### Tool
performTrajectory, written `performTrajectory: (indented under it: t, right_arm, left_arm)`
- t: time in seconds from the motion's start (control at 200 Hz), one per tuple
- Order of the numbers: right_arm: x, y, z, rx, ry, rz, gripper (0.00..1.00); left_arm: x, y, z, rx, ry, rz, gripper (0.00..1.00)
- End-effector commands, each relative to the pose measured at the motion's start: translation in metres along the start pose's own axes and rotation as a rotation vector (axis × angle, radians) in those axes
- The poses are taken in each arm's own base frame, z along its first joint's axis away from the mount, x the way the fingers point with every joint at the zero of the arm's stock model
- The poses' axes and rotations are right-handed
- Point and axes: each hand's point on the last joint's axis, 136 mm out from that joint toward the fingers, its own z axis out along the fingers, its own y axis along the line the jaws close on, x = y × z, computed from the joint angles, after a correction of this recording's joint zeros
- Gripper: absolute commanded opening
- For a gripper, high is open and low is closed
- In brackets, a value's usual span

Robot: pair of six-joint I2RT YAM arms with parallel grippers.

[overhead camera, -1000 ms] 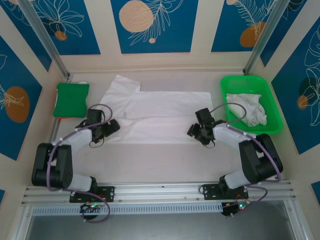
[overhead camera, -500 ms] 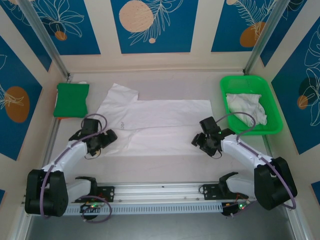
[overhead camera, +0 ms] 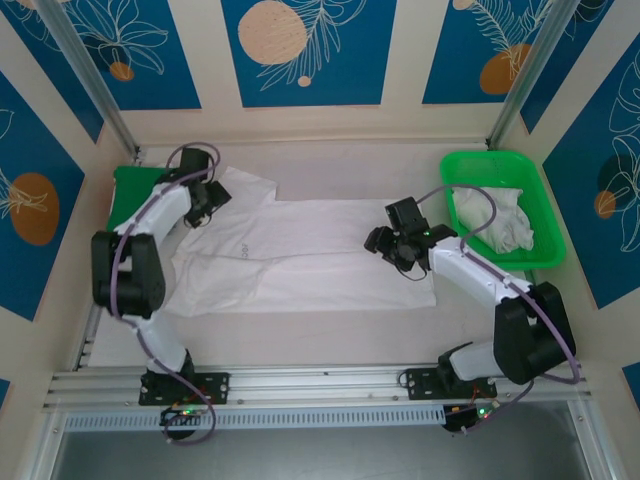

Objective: Fold and stack the t-shirts

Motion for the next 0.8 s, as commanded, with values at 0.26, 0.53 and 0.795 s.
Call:
performTrajectory:
  t: [0.26,0.53,0.795]
  right_arm:
    - [-0.009,0.018,0.011,-0.011,0.005,-0.024,0.66]
    - [-0.008,0.013,0.016,0.006,0.011,-0.021,0.66]
    - [-0.006,0.01,0.019,0.016,0.018,-0.021,0.66]
  left_arm:
    - [-0.036,0.005,0.056,-0.231,0.033,0.006,0.52]
    - [-0.038,0.002,0.082,-0.253,0.089,0.022,0.51]
    - [-0.026,0.014,0.104,-0.303,0.138,0.028,0.51]
